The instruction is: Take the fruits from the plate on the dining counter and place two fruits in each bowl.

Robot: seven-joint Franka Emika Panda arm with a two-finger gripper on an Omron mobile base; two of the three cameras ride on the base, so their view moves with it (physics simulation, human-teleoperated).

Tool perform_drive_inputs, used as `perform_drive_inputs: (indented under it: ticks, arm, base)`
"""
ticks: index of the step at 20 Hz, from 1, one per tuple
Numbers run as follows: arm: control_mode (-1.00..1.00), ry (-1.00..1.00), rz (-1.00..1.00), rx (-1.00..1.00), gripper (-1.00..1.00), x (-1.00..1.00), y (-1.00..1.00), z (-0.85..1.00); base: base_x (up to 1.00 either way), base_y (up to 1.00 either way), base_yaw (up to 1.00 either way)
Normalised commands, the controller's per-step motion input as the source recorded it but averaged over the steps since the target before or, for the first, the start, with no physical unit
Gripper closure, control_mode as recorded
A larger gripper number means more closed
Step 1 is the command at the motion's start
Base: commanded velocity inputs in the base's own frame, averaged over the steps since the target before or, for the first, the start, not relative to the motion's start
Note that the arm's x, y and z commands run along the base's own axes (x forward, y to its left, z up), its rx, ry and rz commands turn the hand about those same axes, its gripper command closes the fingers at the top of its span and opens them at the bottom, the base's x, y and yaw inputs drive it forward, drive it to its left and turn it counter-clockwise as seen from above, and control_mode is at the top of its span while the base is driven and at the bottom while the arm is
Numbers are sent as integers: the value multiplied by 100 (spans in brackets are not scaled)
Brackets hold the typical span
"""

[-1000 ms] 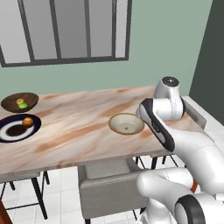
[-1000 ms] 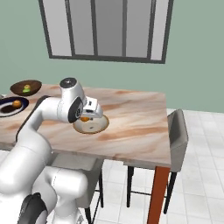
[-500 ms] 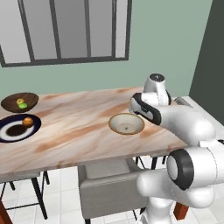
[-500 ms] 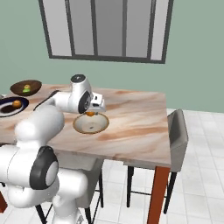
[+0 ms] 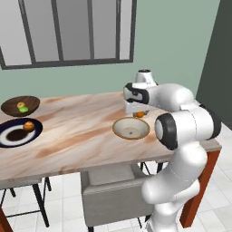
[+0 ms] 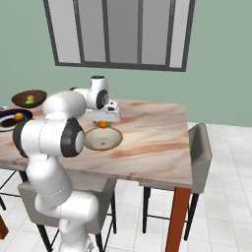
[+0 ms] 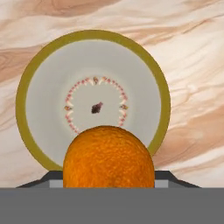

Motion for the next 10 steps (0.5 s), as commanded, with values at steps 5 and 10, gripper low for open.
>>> perform_drive_inputs:
  ticks: [5,10]
  arm:
    - [-100,16,1,0,100,10,5,-53]
    - [-100,-11,0,0,100,0,3,-60]
  base:
    - [0,0,0]
    - [0,0,0]
